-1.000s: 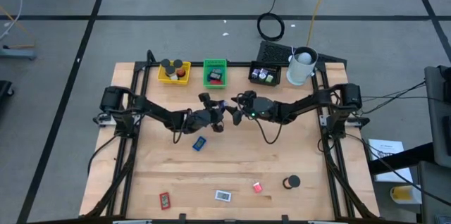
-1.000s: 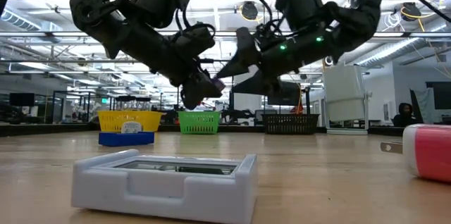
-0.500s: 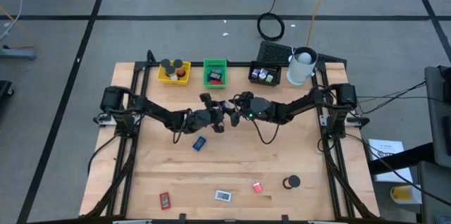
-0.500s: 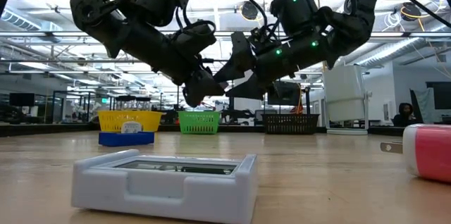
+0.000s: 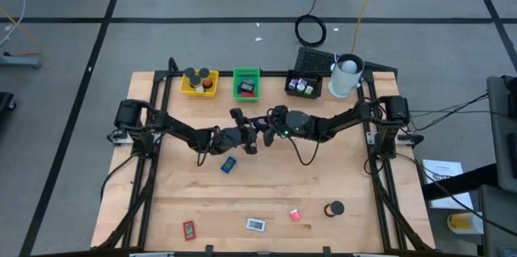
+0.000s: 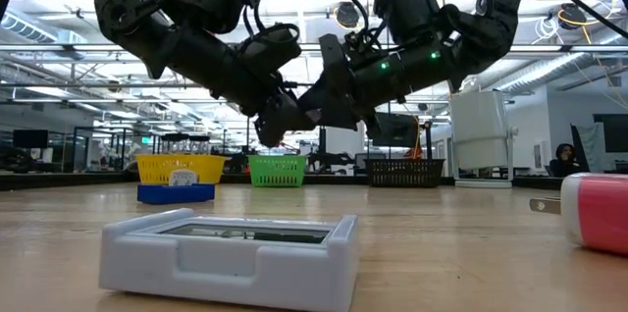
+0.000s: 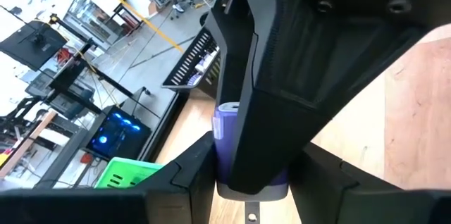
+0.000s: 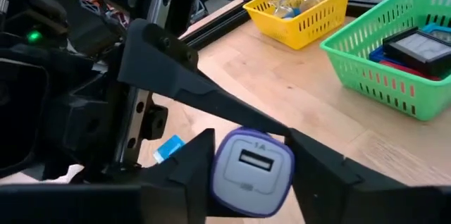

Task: Pick & Place Office items
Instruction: Put the blue charger adapter into the black bin

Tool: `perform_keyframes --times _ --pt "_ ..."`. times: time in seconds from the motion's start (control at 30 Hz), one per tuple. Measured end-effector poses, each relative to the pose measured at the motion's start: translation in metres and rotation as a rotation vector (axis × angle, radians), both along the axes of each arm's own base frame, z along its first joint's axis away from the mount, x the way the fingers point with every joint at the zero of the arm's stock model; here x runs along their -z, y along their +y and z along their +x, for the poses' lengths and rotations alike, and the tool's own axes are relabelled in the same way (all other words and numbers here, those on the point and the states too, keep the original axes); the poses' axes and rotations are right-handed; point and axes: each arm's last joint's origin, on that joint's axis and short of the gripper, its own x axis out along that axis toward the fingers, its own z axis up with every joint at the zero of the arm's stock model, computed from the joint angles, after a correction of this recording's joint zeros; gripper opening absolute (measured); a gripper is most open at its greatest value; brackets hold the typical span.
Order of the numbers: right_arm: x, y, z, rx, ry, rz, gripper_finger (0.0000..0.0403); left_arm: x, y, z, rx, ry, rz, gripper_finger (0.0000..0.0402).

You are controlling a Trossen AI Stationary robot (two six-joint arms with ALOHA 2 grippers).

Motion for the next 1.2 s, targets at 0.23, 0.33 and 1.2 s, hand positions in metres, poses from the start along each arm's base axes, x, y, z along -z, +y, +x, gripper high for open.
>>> perform_keyframes --times 0.23,0.33,1.2 --pt "0.002 -0.001 -0.001 0.0 0.034 -0.043 0.0133 -0.019 0.001 -0.009 -0.037 -0.016 -0.077 0.0221" --pt "0.002 -0.002 -0.002 -0.003 0.06 -0.056 0.0134 -0.035 0.003 -0.019 -0.045 -0.018 -0.131 0.0248" --pt "-0.006 -0.143 -0.08 0.695 0.389 -0.108 0.0136 -0.017 0.057 -0.089 0.112 -0.261 -0.337 0.0094"
